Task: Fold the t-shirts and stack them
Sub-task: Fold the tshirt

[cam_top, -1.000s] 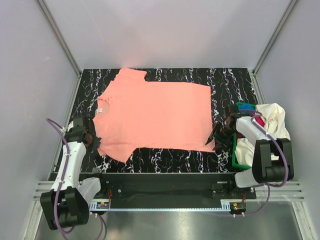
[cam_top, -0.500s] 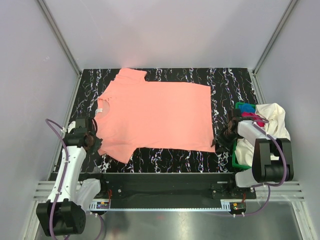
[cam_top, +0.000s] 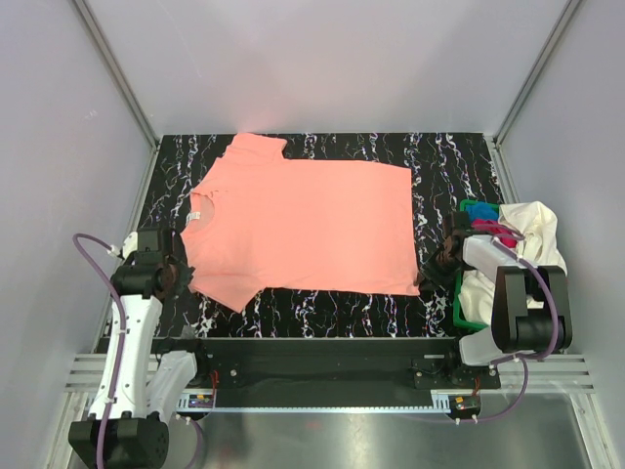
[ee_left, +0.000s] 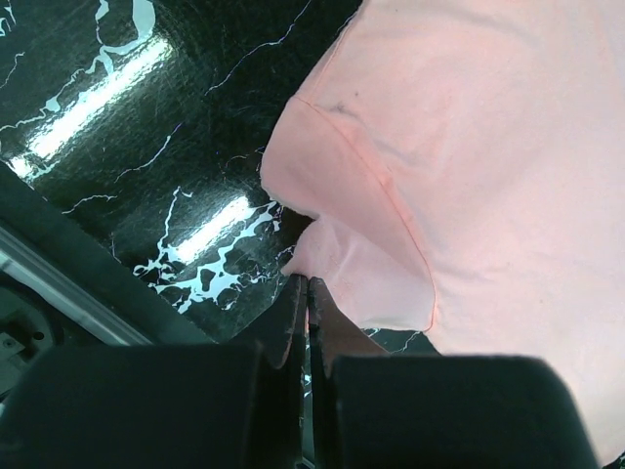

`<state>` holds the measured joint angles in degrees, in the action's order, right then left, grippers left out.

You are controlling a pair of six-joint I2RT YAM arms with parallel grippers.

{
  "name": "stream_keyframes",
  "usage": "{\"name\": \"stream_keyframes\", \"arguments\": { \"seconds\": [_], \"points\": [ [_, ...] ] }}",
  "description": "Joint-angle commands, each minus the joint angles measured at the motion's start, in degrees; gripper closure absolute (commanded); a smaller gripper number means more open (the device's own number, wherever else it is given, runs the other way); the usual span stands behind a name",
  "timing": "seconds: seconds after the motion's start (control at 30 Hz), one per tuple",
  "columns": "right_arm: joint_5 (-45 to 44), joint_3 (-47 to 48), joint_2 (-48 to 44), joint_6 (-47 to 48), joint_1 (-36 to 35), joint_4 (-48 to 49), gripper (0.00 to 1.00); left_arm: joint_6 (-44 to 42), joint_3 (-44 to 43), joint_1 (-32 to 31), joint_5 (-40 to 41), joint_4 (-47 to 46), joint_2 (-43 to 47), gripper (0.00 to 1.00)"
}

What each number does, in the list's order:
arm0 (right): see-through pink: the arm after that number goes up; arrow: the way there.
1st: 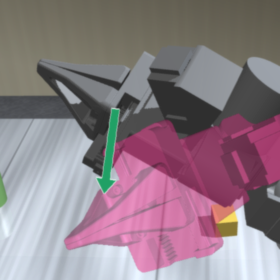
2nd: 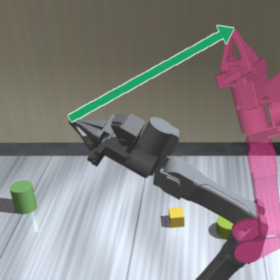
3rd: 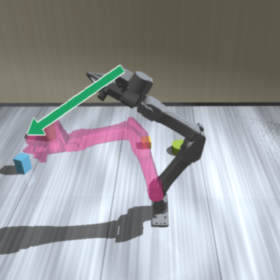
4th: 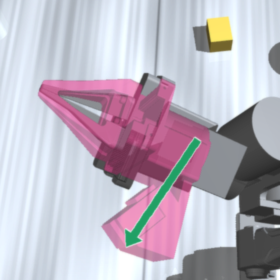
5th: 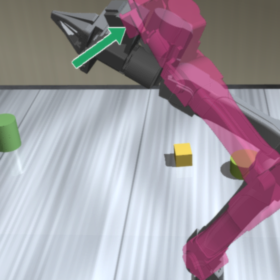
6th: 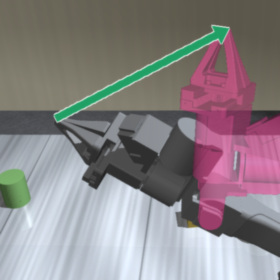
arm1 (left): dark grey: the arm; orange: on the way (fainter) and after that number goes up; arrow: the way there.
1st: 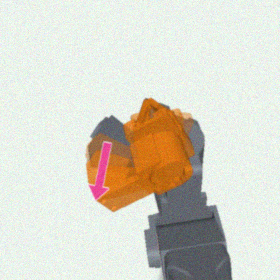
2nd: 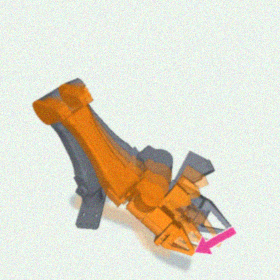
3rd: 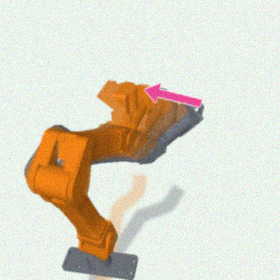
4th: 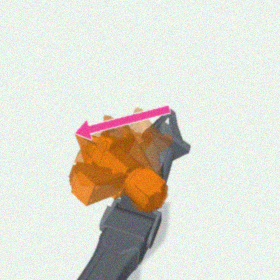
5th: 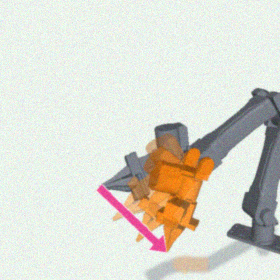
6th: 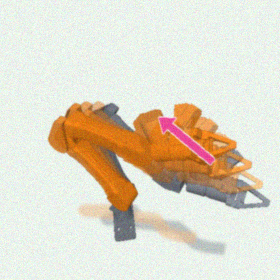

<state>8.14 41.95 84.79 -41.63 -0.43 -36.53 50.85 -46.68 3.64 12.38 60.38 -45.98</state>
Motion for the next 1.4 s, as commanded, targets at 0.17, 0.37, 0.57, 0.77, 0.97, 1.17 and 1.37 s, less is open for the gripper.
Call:
{"name": "stream_keyframes", "arguments": {
  "seconds": [0.17,0.37,0.57,0.77,0.97,1.17,1.37],
  "points": [
    [-0.5,-0.65,-2.08,3.48,0.07,-6.88,0.53,-0.75,-0.79,-0.21,0.89,-0.44,1.59,1.0],
    [-0.5,0.67,-10.08,0.23,0.07,-13.56,0.52,-0.93,-0.35,-0.21,0.63,-1.23,1.5,1.0],
    [2.14,-2.92,-8.08,-2.05,0.07,-9.97,0.56,-0.75,0.09,-0.21,-0.25,-2.19,0.54,1.0],
    [1.79,-1.53,-1.31,-1.61,0.07,-4.96,0.56,-1.19,-0.7,-0.21,-0.17,-1.58,0.36,1.0],
    [1.09,-1.34,-1.46,-1.35,0.07,-4.86,0.56,-1.63,-1.31,-0.21,-0.08,-1.05,1.06,1.0],
    [1.09,-1.35,0.71,-2.32,-1.24,-3.98,0.56,-1.72,-1.14,-0.21,-0.43,-1.14,0.54,1.0],
    [-1.28,0.75,4.49,-4.42,-6.6,-3.98,0.57,-1.72,-2.1,-0.21,-0.17,-1.41,-0.25,1.0]
  ]
}}
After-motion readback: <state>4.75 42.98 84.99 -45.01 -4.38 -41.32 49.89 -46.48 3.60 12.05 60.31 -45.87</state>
